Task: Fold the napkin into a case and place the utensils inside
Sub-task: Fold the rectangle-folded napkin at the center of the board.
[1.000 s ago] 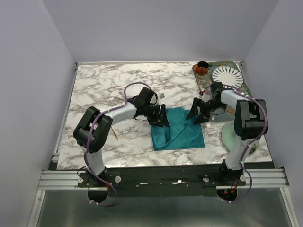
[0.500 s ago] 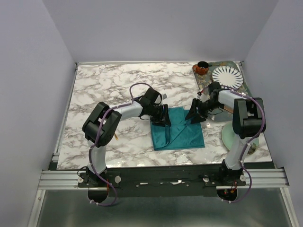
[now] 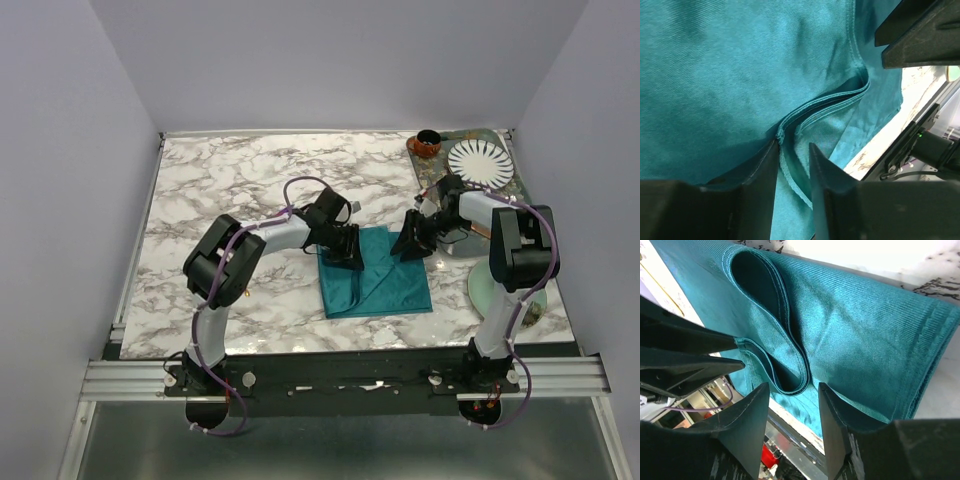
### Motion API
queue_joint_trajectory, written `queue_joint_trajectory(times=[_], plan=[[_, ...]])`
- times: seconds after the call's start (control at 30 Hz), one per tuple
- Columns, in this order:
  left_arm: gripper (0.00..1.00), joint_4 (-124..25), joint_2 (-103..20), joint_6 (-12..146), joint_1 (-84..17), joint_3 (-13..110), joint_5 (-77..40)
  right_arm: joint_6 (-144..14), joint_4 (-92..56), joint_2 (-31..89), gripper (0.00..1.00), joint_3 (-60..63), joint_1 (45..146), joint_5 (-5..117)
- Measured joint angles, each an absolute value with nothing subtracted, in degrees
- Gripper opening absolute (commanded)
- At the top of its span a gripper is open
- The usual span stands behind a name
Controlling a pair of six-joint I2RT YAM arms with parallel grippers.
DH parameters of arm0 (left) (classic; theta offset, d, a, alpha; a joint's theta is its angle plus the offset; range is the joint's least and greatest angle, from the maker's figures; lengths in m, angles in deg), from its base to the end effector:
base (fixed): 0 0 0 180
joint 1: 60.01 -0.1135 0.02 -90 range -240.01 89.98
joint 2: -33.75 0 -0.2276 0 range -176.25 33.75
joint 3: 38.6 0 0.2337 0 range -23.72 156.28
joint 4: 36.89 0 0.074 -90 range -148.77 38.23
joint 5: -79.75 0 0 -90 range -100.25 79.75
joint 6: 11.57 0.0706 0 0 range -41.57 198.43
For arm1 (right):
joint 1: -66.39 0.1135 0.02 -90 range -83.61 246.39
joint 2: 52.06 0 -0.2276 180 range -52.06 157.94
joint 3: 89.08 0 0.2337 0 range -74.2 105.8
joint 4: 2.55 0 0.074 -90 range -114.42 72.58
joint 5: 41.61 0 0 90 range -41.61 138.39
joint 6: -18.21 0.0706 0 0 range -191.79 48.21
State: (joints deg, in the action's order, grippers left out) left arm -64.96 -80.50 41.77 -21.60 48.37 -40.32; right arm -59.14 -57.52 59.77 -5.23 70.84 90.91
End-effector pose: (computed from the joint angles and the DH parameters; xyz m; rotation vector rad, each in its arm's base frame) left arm 0.2899 -0.2750 0.1028 0.2736 2.7583 -1.1133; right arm 0.3218 0.0729 0.0901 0.1388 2.9145 1.1490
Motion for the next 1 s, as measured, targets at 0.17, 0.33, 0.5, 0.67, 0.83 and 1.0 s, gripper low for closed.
queue_joint_trajectory(times=[0.17, 0.33, 0.5, 0.67, 0.83, 1.0], plan=[[0.24, -65.0, -80.6, 42.2, -19.7, 49.7, -40.5, -59.1, -57.5, 59.8, 0.52, -5.3, 70.9, 90.9], [0.20, -64.5, -80.6, 42.9, -17.1, 50.2, -41.0, -59.1, -57.5, 59.8, 0.52, -5.3, 70.9, 90.9], [0.52, -63.9, -80.6, 43.6, -15.1, 50.2, -42.6, -59.1, -57.5, 59.8, 0.52, -5.3, 70.9, 90.8], [0.60, -62.4, -79.3, 45.7, -14.5, 49.0, -44.8, -59.1, -57.5, 59.8, 0.50, -5.4, 70.9, 90.0], [0.60, -62.7, -73.3, 49.1, -15.0, 46.4, -45.9, -59.2, -57.5, 59.8, 0.46, -5.4, 71.3, 89.1], [0.61, -64.0, -66.1, 52.5, -18.0, 43.5, -45.9, -59.2, -57.5, 58.5, 0.44, -6.0, 72.5, 87.6]])
